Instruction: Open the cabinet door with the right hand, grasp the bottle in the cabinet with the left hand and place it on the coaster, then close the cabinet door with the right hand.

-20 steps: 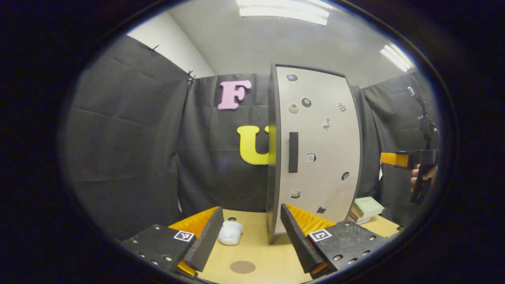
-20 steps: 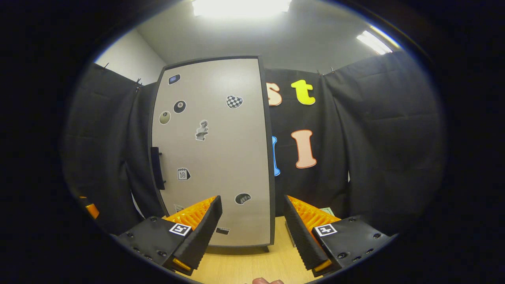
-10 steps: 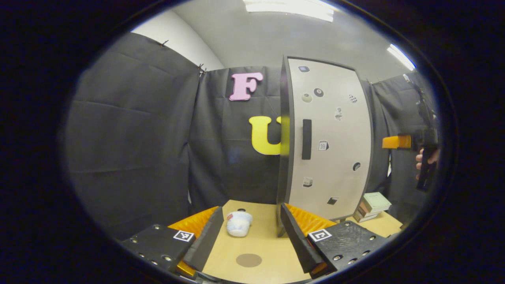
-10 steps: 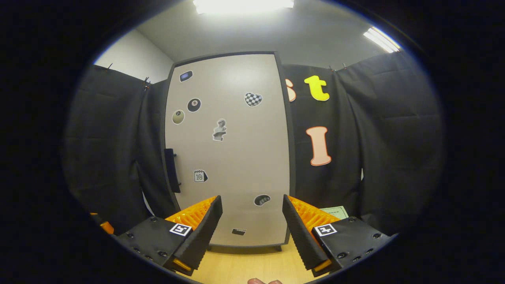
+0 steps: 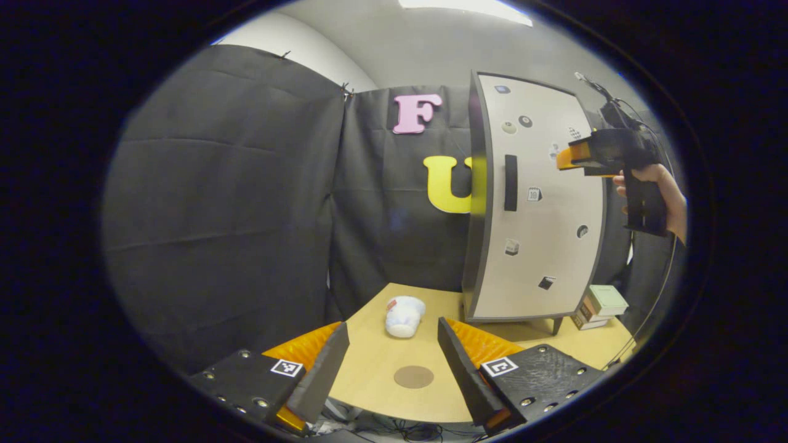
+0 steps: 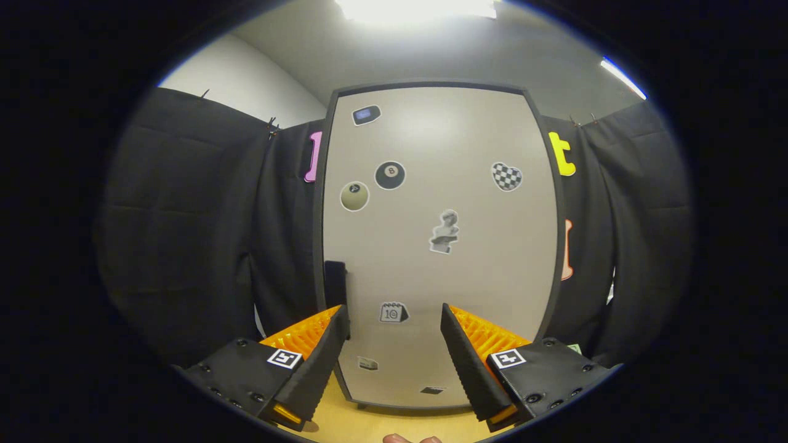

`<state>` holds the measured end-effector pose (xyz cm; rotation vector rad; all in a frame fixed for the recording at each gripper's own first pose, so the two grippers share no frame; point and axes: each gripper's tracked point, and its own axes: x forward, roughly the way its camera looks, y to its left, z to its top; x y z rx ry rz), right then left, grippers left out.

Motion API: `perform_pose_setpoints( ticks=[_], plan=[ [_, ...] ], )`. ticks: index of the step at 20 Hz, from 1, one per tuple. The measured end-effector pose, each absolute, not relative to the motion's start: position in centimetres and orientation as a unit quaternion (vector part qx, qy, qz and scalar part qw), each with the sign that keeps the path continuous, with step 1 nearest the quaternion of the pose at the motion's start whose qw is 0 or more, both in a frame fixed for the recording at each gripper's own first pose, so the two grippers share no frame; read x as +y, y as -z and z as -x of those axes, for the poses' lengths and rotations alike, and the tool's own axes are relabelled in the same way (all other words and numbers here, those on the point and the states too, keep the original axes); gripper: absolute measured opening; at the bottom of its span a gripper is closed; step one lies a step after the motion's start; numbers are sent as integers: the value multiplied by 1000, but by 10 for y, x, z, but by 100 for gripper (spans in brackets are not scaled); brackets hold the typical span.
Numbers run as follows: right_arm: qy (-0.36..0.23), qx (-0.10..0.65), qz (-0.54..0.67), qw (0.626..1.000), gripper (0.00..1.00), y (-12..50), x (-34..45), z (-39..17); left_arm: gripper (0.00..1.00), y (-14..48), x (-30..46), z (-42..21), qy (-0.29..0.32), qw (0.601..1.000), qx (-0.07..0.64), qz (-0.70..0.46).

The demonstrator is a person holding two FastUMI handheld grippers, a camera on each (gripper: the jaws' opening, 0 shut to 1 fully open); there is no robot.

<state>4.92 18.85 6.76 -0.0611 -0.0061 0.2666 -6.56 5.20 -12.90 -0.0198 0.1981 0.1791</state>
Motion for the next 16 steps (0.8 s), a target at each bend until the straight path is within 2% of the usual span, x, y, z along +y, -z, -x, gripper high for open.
perform_pose_setpoints(
  ticks=[2,3,4,5,7,9,16],
  plan=[
    [-141,-8,33,989,95,-72,213,-59,89,133,64,71,-105,989,102,11],
    [-143,-11,38,989,93,-73,223,-63,89,135,69,74,-110,988,103,15],
    [-141,-15,44,989,96,-74,231,-68,89,137,74,77,-117,988,103,17],
    [-139,-19,50,989,93,-75,238,-74,89,138,80,81,-124,987,104,20],
    [-134,-21,63,989,98,-73,248,-85,89,139,90,86,-138,985,102,22],
    [-127,-12,63,990,95,-65,255,-97,89,143,100,91,-151,983,105,24],
    [-96,22,49,994,95,-47,264,-138,89,160,123,98,-171,977,119,34]
  ],
)
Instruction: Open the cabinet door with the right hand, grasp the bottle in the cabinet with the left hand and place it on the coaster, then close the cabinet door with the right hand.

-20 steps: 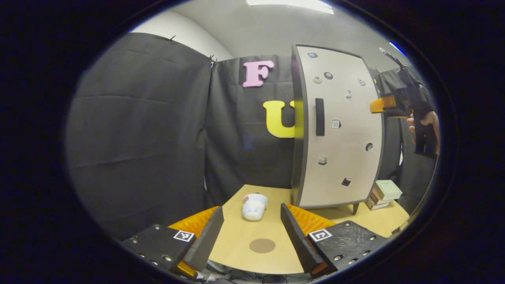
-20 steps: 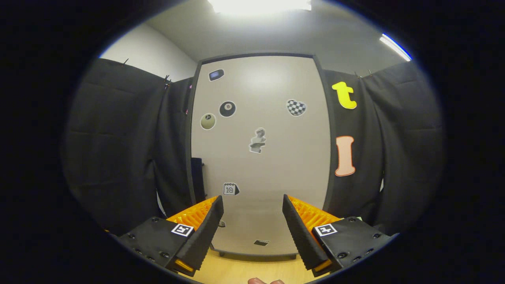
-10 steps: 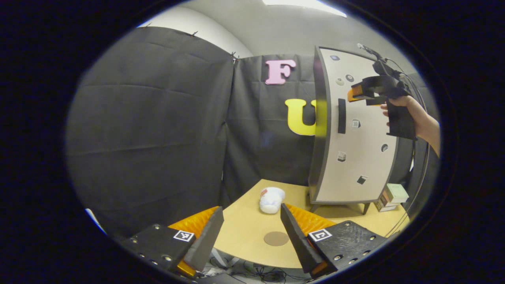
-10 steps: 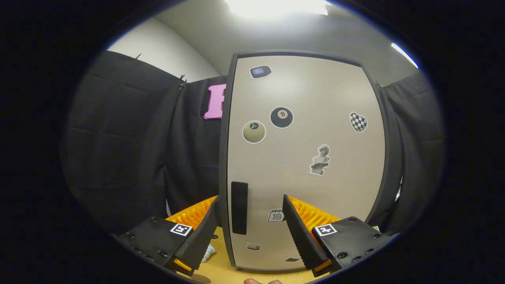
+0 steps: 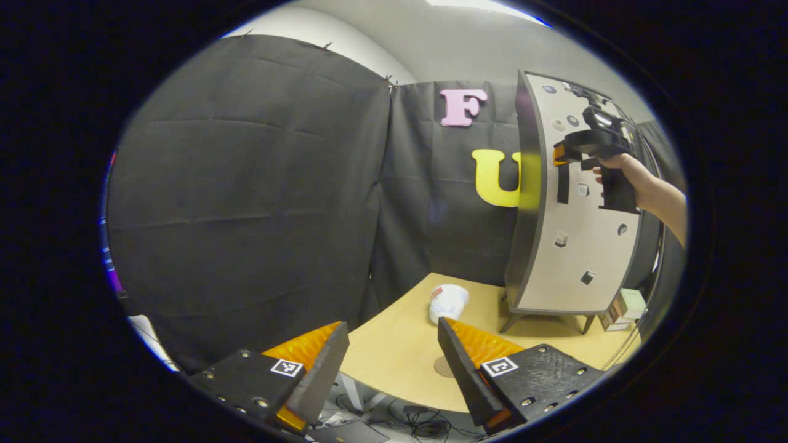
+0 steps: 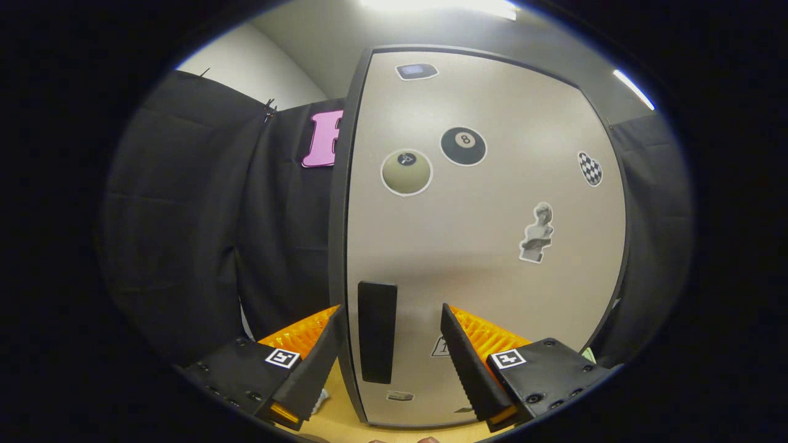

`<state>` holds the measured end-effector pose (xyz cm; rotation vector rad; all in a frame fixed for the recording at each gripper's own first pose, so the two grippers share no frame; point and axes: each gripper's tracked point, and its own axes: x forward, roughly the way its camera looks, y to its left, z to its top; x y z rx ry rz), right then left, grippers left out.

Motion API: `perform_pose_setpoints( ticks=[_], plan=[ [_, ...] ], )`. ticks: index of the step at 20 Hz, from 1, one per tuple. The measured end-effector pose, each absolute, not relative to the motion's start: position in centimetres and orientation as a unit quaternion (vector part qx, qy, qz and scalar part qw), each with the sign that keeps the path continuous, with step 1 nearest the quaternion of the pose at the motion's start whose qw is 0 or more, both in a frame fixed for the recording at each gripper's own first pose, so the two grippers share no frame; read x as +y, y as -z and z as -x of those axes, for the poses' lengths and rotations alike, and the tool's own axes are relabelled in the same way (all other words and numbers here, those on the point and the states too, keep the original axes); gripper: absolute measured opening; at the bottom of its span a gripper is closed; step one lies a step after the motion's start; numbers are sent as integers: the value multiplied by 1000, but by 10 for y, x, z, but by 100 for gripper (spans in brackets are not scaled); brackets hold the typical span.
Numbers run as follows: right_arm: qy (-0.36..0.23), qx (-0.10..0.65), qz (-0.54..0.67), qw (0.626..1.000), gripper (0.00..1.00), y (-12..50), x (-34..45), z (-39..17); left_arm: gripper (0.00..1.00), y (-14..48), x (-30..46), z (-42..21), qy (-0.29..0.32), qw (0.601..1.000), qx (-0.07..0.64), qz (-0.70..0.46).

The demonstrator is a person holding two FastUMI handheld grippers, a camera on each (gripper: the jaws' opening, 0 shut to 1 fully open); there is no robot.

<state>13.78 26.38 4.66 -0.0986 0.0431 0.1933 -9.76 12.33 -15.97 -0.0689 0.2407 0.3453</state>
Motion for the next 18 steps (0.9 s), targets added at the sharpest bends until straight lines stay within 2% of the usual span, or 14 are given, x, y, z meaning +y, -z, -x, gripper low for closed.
perform_pose_setpoints(
  ticks=[1,3,4,5,8,12,17,18],
  plan=[
    [-92,28,47,994,95,-43,264,-142,89,161,124,97,-172,977,121,34],
    [-85,41,42,995,87,-35,266,-149,89,160,124,95,-173,977,122,31],
    [-85,49,40,994,75,-32,268,-150,88,159,125,93,-173,977,121,27],
    [-90,55,36,994,68,-29,272,-150,88,157,124,91,-172,977,120,22],
    [-91,59,40,993,37,-29,277,-148,91,154,122,91,-169,979,117,8],
    [-89,60,26,994,33,-29,277,-147,89,155,116,93,-165,979,118,3],
    [-127,61,29,990,13,-26,278,-145,88,163,104,95,-156,980,128,-7],
    [-138,65,34,988,13,-26,277,-144,89,165,100,94,-150,980,130,-5]
  ],
)
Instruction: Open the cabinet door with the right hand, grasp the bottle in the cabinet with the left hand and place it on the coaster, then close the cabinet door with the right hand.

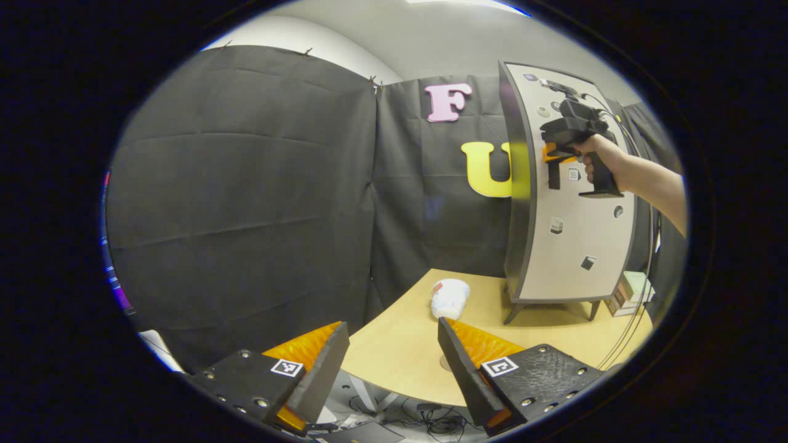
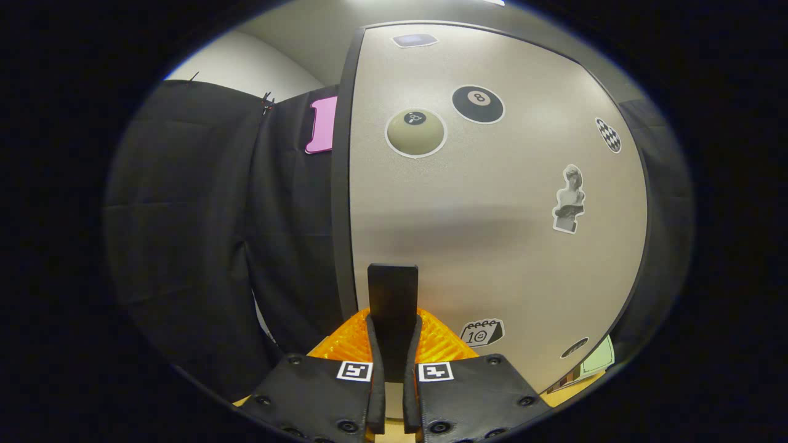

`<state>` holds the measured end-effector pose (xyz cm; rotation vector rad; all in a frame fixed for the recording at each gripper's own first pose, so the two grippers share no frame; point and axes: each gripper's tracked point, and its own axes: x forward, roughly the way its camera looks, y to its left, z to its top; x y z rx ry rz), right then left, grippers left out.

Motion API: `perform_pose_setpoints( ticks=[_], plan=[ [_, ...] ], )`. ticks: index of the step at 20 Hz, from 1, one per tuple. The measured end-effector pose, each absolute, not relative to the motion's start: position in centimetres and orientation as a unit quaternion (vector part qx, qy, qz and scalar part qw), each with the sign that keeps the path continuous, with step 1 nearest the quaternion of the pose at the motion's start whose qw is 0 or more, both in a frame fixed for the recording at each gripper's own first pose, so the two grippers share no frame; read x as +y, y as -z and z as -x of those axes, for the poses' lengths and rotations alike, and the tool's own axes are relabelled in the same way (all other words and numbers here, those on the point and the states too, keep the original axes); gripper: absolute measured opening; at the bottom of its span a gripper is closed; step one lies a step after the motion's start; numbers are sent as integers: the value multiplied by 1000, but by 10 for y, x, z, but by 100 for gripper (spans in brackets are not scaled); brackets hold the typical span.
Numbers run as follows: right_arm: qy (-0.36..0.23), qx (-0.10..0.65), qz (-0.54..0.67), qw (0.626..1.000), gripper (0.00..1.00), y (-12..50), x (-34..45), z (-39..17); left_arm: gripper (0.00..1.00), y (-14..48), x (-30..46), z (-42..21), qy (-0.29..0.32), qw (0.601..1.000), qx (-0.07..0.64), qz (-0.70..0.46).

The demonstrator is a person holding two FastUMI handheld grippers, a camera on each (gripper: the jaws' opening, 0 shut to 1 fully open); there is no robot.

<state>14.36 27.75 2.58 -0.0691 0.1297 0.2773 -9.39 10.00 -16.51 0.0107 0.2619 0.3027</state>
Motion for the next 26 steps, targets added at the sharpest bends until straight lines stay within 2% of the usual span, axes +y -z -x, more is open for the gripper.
perform_pose_setpoints(
  ticks=[6,7,17,26],
  plan=[
    [-189,56,38,980,13,-26,269,-127,88,159,67,85,-107,986,131,6],
    [-199,56,39,978,13,-25,267,-125,91,153,63,84,-103,986,127,8],
    [-288,72,39,954,13,-26,245,-106,88,124,6,101,-119,986,118,11],
    [-340,73,25,937,13,-24,224,-93,88,98,-56,136,-127,986,105,-14]
  ],
)
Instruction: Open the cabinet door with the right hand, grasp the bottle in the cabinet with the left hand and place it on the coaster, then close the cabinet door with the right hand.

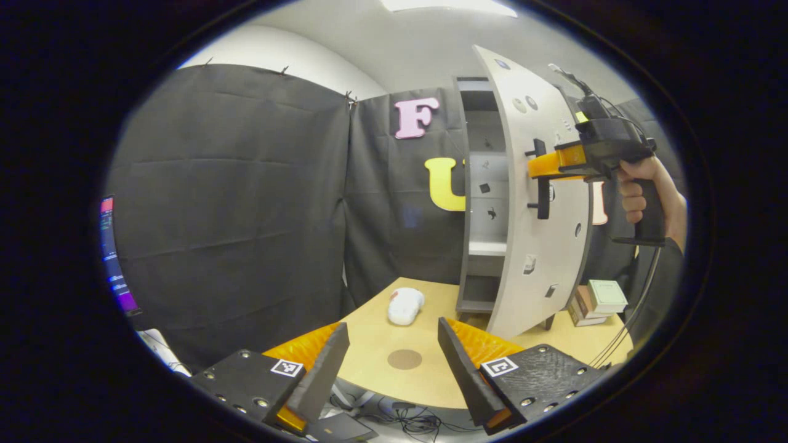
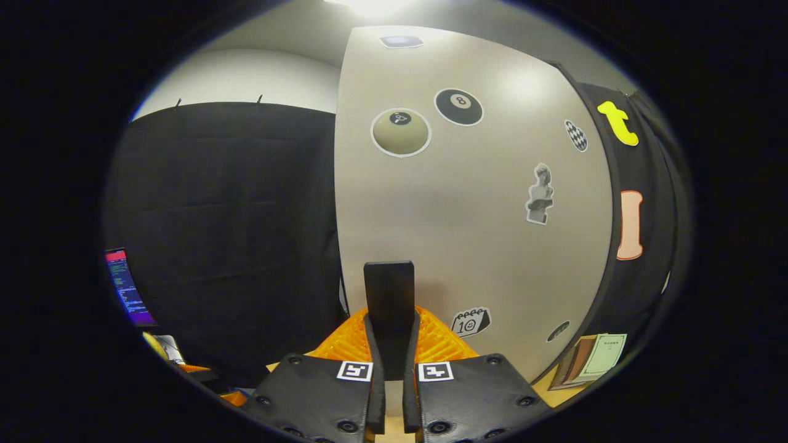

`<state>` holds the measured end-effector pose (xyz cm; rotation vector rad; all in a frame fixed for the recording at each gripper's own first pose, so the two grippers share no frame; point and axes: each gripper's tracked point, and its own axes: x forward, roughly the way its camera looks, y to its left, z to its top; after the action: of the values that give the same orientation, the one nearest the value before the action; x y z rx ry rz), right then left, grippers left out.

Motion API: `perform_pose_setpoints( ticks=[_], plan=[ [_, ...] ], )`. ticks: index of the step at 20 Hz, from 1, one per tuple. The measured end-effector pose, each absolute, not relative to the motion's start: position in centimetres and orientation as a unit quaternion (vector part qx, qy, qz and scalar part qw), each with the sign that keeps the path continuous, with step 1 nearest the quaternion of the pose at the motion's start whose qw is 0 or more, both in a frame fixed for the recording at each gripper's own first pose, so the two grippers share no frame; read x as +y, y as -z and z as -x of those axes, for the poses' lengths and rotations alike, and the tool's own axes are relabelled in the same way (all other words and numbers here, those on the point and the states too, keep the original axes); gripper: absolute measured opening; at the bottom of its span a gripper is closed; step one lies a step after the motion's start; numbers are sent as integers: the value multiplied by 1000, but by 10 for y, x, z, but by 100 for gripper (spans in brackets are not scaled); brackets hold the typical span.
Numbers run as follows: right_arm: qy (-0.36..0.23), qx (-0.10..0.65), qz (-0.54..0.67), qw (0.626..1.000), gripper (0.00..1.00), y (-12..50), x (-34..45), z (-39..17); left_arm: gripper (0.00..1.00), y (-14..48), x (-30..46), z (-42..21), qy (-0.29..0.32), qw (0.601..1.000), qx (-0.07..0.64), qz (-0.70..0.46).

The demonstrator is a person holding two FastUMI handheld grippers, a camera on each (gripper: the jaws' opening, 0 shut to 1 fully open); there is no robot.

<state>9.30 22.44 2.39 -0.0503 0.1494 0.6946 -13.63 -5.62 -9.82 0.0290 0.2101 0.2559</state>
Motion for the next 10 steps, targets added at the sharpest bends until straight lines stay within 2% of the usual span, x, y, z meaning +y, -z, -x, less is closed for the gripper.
perform_pose_setpoints(
  ticks=[10],
  plan=[
    [-335,68,11,940,13,-26,189,-85,88,95,-113,165,-105,988,113,0]
  ],
)
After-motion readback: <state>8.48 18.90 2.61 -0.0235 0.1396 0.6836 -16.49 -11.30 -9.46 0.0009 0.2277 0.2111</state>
